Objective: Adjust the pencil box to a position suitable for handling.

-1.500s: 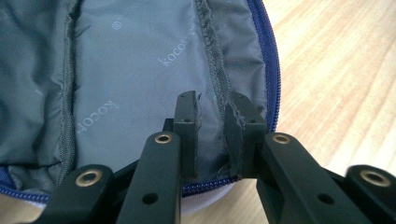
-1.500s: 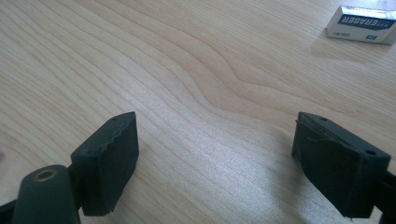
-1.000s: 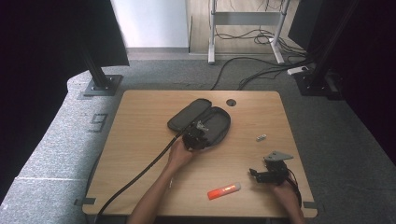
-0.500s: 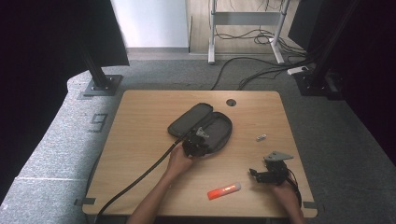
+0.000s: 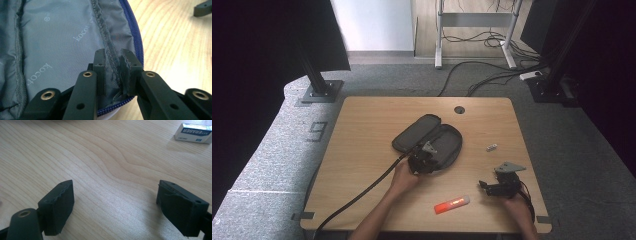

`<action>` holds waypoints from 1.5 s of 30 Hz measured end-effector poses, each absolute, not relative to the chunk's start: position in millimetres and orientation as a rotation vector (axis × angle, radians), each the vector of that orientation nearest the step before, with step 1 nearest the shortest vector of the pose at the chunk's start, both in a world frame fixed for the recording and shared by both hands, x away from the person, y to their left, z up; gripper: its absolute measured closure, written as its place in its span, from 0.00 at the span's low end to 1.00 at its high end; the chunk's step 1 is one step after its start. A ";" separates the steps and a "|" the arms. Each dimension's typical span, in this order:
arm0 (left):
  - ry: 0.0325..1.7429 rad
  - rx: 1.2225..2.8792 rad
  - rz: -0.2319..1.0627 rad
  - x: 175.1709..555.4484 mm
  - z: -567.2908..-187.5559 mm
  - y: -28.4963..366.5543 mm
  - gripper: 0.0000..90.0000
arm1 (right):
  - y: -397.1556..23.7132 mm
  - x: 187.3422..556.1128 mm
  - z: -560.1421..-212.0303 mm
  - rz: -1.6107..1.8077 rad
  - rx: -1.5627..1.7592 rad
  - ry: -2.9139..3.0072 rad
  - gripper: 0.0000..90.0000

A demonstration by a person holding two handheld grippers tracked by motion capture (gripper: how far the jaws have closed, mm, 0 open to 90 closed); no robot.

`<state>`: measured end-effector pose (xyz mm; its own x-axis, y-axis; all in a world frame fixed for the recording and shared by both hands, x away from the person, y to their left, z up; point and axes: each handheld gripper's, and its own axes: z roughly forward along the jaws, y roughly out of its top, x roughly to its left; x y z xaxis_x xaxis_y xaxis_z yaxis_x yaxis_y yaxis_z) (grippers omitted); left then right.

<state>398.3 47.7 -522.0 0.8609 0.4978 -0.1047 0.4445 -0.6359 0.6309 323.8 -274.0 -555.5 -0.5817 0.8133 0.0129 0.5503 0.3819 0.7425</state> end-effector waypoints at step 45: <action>0.575 2.336 0.060 348.9 -501.2 51.9 0.63 | -274.0 323.8 -555.5 1.028 1.187 2.292 0.16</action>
<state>348.9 51.9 -501.2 0.8994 0.4209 -0.1180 0.3875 -0.6425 0.6611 323.8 -274.0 -555.5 -0.5817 0.8133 0.0127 0.5502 0.3819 0.7425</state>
